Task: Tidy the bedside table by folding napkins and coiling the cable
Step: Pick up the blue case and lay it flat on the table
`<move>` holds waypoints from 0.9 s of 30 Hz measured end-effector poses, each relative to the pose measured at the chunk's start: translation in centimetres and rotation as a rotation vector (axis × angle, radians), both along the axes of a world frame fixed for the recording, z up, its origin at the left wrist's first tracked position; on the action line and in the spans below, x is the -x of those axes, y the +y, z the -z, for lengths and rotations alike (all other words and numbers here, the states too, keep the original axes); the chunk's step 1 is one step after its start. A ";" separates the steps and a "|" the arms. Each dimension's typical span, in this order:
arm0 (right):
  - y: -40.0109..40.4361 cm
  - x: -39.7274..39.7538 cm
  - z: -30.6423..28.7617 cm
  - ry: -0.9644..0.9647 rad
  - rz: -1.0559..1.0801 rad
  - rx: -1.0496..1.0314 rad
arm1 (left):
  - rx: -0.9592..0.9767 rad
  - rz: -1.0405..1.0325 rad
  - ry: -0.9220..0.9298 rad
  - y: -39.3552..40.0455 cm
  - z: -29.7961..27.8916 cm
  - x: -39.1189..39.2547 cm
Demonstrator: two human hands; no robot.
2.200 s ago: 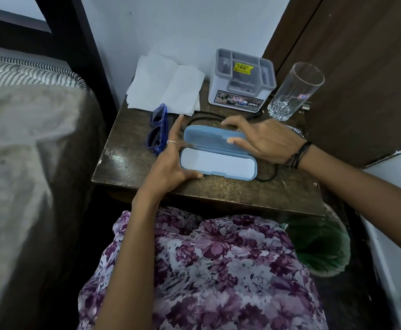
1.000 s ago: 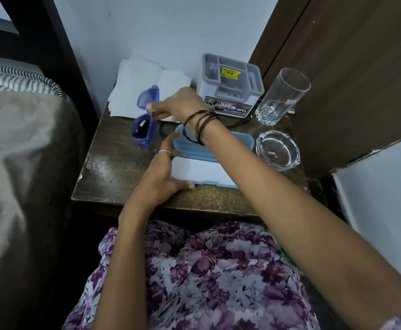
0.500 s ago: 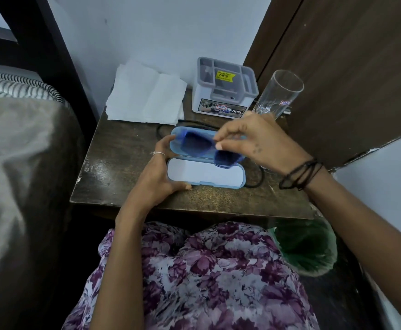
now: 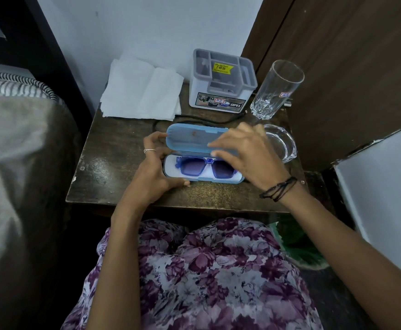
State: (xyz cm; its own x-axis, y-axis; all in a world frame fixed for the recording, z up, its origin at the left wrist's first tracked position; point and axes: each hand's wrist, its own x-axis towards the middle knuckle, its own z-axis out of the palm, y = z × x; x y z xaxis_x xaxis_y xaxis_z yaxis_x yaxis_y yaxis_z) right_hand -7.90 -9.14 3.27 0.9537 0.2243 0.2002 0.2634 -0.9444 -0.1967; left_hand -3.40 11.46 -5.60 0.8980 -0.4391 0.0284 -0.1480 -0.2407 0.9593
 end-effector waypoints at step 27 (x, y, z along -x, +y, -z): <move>-4.0 5.2 4.0 0.008 0.072 -0.350 | -0.043 -0.108 -0.088 0.1 -1.2 0.4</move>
State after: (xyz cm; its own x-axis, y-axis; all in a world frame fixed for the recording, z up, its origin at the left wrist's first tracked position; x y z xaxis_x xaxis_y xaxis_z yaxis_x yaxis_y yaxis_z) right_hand -13.09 -13.19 -0.78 0.9665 0.0755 0.2451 0.1956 -0.8353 -0.5138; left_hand -3.83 11.54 -4.38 0.9350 -0.3423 0.0926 -0.2024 -0.3009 0.9319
